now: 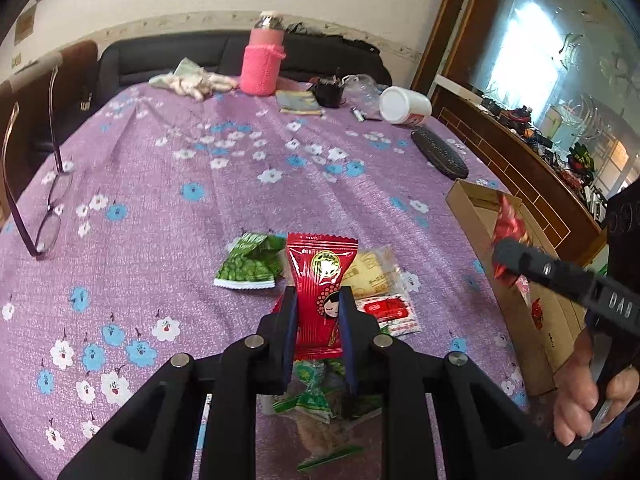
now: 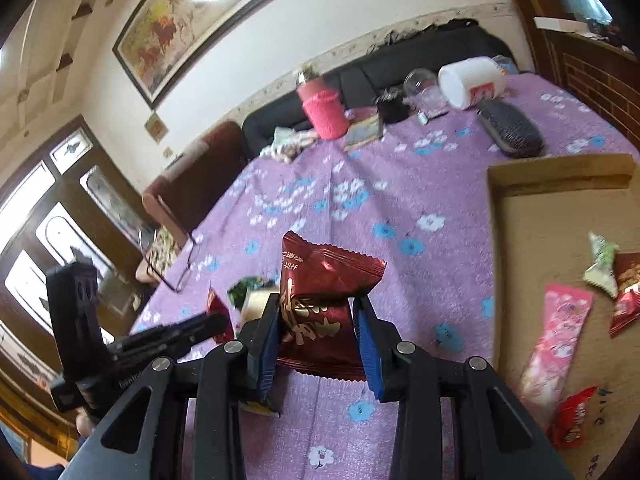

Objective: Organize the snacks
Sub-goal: 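Carry both packets over the cardboard box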

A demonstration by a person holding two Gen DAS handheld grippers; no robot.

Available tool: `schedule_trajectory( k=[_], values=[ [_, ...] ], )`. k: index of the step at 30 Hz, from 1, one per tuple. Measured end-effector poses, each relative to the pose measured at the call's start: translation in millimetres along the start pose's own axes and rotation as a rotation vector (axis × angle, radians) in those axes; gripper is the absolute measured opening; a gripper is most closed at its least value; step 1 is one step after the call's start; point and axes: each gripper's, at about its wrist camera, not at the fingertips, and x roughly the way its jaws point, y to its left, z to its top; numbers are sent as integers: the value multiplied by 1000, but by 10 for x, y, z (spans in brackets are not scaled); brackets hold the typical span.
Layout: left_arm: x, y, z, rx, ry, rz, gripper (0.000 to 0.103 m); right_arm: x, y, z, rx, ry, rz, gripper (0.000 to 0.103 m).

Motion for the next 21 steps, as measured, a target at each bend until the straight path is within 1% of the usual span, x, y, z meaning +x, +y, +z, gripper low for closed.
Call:
schedule_trajectory(
  k=[4, 6, 10, 13, 16, 18, 21],
  values=[
    [-39, -100, -5, 29, -13, -8, 19, -132, -96, 65, 24, -50, -17, 39],
    [-48, -147, 7, 35, -4, -5, 19, -156, -146, 90, 36, -58, -29, 39],
    [-124, -312, 28, 74, 4, 15, 19, -240, -209, 117, 66, -77, -21, 39],
    [-177, -503, 108, 95, 23, -2, 19, -341, -277, 155, 81, -111, -40, 39],
    [-209, -759, 230, 123, 21, -40, 19, -447, -418, 217, 117, -146, -79, 39],
    [-217, -945, 286, 146, 10, -59, 19, -540, -573, 266, 166, -170, -102, 39],
    [-173, -1275, 358, 169, 2, -109, 19, -675, -780, 311, 227, -206, -136, 39]
  ],
)
